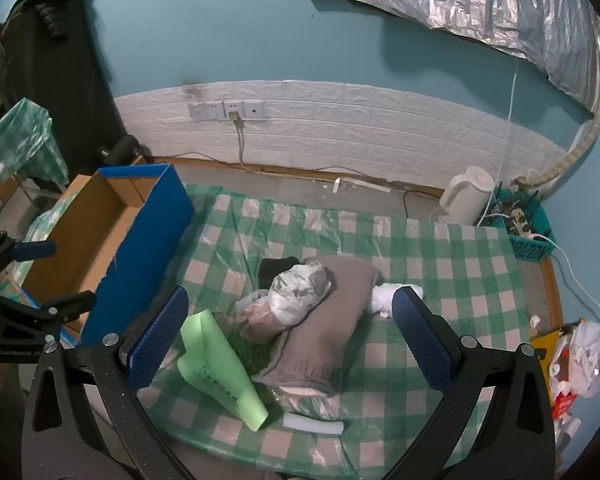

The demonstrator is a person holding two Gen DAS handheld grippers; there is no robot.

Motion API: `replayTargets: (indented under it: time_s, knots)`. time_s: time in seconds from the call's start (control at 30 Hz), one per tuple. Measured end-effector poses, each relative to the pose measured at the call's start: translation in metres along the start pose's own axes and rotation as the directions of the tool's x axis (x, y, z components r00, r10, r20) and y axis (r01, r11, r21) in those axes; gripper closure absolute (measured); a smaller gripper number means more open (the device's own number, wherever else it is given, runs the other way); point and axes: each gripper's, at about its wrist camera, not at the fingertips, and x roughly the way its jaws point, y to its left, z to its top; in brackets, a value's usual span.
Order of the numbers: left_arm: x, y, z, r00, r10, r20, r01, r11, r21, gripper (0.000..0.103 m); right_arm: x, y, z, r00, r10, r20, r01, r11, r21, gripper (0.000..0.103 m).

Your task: Organize soft objects

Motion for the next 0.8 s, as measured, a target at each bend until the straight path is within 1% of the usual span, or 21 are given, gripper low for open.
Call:
replayTargets:
  time_s: [0.1,0.8]
  knots:
    - [-0.0005,0.0037,-0.0021,1.000,-0.011,0.000,0.011,1.000,0.006,0.015,0.0001,0.0013,0.0000,1.000,0.000,-0.001,0.000,1.000,0.001,0.002]
    - [0.0004,-0.0017,-0.0090,1.000,-0.015,0.001,0.015,1.000,0.009,0.015,0.0018,0.0022,-0.0005,1.000,-0.003,-0.007,0.003,1.000,0.001,0.002]
